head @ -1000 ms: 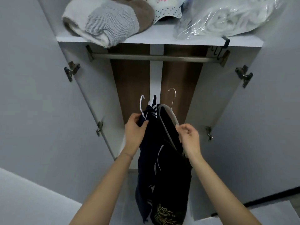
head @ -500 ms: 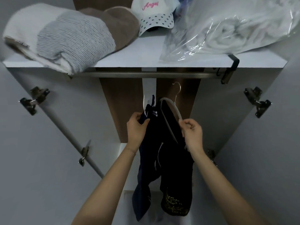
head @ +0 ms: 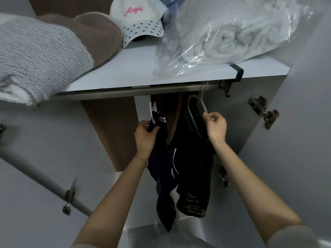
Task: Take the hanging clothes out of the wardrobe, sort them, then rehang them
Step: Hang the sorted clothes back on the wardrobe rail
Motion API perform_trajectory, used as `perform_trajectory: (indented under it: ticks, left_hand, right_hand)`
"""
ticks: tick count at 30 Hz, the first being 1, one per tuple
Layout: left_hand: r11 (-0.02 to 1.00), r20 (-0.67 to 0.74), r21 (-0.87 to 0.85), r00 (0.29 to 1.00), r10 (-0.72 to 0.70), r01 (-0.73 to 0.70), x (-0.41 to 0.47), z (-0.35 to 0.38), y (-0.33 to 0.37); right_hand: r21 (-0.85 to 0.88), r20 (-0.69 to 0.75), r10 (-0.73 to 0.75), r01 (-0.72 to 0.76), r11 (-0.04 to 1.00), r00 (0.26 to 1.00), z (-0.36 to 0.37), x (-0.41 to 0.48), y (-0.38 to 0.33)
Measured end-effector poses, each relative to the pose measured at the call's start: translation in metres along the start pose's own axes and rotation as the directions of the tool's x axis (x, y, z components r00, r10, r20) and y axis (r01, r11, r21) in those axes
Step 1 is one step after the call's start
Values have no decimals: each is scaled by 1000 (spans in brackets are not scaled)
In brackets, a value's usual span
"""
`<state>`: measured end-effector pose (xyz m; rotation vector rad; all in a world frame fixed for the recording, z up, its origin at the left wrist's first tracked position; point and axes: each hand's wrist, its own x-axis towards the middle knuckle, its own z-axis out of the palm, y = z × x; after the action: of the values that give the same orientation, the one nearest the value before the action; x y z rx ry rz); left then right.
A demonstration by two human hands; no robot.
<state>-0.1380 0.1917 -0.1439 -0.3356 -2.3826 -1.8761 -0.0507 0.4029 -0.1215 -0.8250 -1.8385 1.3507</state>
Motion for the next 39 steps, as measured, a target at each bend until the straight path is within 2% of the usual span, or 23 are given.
perform_trajectory:
  ticks: [8,12,20,22,25,28,30,34,36,39]
  left_hand:
    - [1000,21,-5,1000,8,-8,15,22,2]
    - [1000,43,-21,999,-6,7,18,35,4]
    - [994,89,-108,996,-11,21,22,59,19]
    - [992,95,-126,995,-1,13,24,64,22]
    - [988,108,-156,994,13,4,24,73,27]
    - [982,125,-187,992,-3,26,21,84,31]
    - [978,141,-204,990,-16,45,19,92,34]
    - [976,171,-217,985,4,34,19,101,39]
    - [974,186,-223,982,2,40,20,103,42]
    - [969,210,-237,978,-13,64,21,108,46]
  right_hand:
    - [-260,-121,-11,-21,965,993,-17,20,18]
    - [-288,-153,15,-59,956,988,-29,30,19]
    - [-471,-113,-31,-26,882,993,-39,38,23]
    - [-526,-65,-80,34,850,995,-42,36,23]
    - [-584,27,-274,237,776,961,-43,23,26]
    - [-478,115,-382,388,788,917,-33,1,25]
    - [-345,233,-315,381,858,920,-22,-17,24]
    - [-215,439,-103,216,952,892,-8,-54,28]
    - [-248,477,-32,170,954,878,-5,-65,32]
    - [-378,455,14,180,908,890,-2,-66,33]
